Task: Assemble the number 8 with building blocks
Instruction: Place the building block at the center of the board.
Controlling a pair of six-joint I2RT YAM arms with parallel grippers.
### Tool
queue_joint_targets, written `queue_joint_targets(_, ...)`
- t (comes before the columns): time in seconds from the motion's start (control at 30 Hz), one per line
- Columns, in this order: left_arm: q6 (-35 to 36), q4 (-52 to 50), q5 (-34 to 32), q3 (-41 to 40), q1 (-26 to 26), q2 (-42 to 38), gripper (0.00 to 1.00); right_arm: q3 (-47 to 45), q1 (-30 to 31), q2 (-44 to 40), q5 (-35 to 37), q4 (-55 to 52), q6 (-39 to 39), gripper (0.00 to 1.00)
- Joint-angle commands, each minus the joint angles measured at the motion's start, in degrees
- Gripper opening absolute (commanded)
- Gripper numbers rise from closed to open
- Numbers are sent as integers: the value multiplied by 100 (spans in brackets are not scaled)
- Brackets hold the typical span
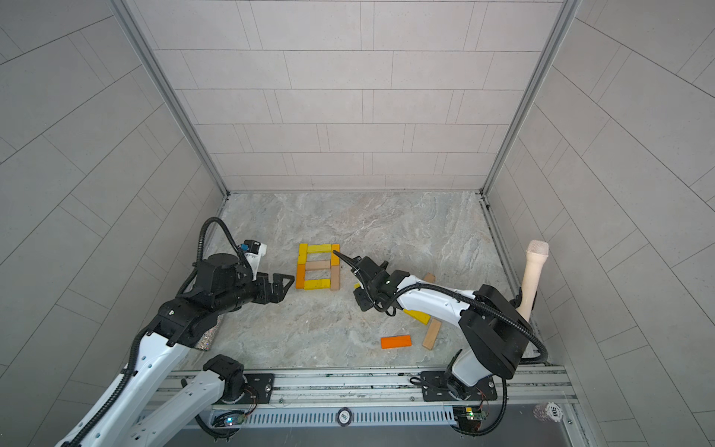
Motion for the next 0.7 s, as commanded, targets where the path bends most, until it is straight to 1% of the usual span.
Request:
queue_joint_targets(0.0, 189, 316, 604, 19, -30, 55, 100, 195, -293, -96, 194, -230, 201, 25)
queue_joint_targets(0.17, 338, 539, 1175, 15, -147, 100, 100, 480, -698, 89, 392, -365, 295, 24)
queue_joint_targets(0.33, 273, 840, 1609, -102, -373, 111, 100, 851, -962, 431, 541, -356, 422, 23)
queue_joint_targets(0.47, 213, 869, 1430, -127, -711, 113, 100, 1271, -1074, 873, 533, -328, 498, 23)
queue_joint_targets(0.67, 116, 869, 1176, -267, -985, -59, 100, 1875, -1101, 1590, 557, -270, 616, 23)
